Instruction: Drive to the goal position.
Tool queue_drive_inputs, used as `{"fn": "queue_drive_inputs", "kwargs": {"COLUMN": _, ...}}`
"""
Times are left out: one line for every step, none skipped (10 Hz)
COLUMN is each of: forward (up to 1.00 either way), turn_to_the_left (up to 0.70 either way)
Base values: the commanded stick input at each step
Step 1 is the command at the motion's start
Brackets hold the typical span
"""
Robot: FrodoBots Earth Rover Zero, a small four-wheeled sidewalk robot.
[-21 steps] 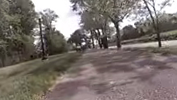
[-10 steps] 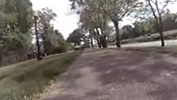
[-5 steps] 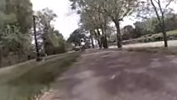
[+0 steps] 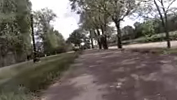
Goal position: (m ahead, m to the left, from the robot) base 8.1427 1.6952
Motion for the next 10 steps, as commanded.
{"fn": "queue_drive_inputs", "kwargs": {"forward": 1.00, "turn_to_the_left": 0.00}}
{"fn": "queue_drive_inputs", "kwargs": {"forward": 1.00, "turn_to_the_left": 0.00}}
{"fn": "queue_drive_inputs", "kwargs": {"forward": 1.00, "turn_to_the_left": 0.00}}
{"fn": "queue_drive_inputs", "kwargs": {"forward": 1.00, "turn_to_the_left": 0.00}}
{"fn": "queue_drive_inputs", "kwargs": {"forward": 1.00, "turn_to_the_left": 0.00}}
{"fn": "queue_drive_inputs", "kwargs": {"forward": 1.00, "turn_to_the_left": 0.00}}
{"fn": "queue_drive_inputs", "kwargs": {"forward": 1.00, "turn_to_the_left": 0.00}}
{"fn": "queue_drive_inputs", "kwargs": {"forward": 1.00, "turn_to_the_left": 0.00}}
{"fn": "queue_drive_inputs", "kwargs": {"forward": 1.00, "turn_to_the_left": 0.00}}
{"fn": "queue_drive_inputs", "kwargs": {"forward": 1.00, "turn_to_the_left": 0.00}}
